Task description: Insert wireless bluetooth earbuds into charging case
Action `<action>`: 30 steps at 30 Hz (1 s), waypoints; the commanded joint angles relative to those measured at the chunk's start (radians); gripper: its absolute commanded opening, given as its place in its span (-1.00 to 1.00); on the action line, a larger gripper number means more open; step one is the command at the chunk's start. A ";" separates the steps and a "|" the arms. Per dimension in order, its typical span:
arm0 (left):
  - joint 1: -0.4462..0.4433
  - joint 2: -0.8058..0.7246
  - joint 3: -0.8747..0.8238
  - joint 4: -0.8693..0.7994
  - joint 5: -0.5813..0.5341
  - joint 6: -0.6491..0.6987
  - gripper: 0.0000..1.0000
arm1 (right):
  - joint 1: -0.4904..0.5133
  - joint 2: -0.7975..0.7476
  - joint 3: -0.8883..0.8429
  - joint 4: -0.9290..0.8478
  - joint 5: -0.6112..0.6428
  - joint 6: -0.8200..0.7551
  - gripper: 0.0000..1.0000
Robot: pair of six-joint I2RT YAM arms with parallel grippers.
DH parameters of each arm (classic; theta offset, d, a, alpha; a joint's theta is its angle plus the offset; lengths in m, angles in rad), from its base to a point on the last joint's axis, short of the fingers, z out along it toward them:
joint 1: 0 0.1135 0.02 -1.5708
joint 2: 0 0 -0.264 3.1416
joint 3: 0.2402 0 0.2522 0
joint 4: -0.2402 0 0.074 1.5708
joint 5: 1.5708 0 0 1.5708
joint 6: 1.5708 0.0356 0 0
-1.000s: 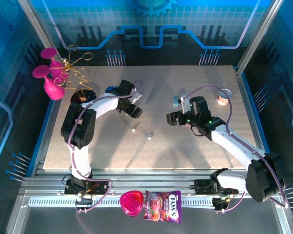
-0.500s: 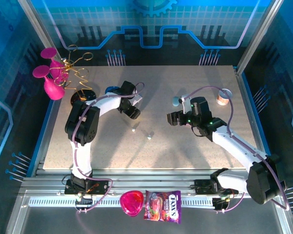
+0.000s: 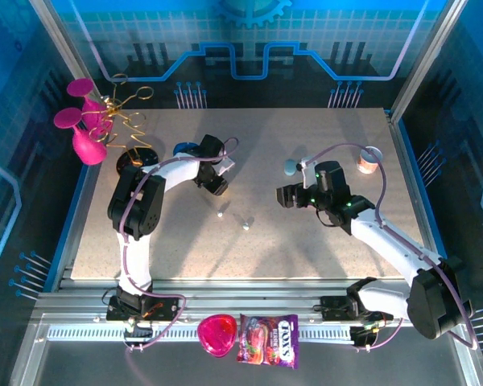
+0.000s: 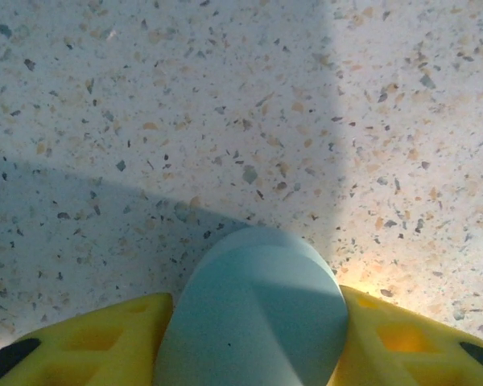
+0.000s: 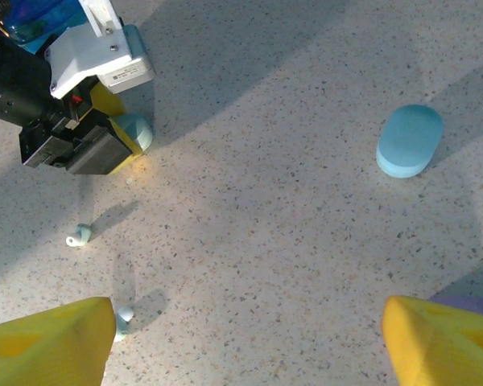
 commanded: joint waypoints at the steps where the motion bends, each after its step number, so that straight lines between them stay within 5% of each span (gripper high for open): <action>1: -0.016 -0.081 -0.035 0.012 0.040 -0.017 -0.12 | -0.042 -0.027 -0.013 0.011 -0.063 0.096 0.70; 10: -0.082 -0.269 -0.117 0.098 0.099 -0.031 -0.11 | -0.140 -0.012 0.005 -0.037 -0.319 0.296 0.65; 19: -0.156 -0.519 -0.307 0.358 0.378 0.051 -0.13 | -0.140 0.077 0.051 0.023 -0.598 0.509 0.59; 30: -0.199 -0.617 -0.436 0.470 0.559 0.169 -0.11 | -0.026 0.161 0.102 0.187 -0.666 0.632 0.54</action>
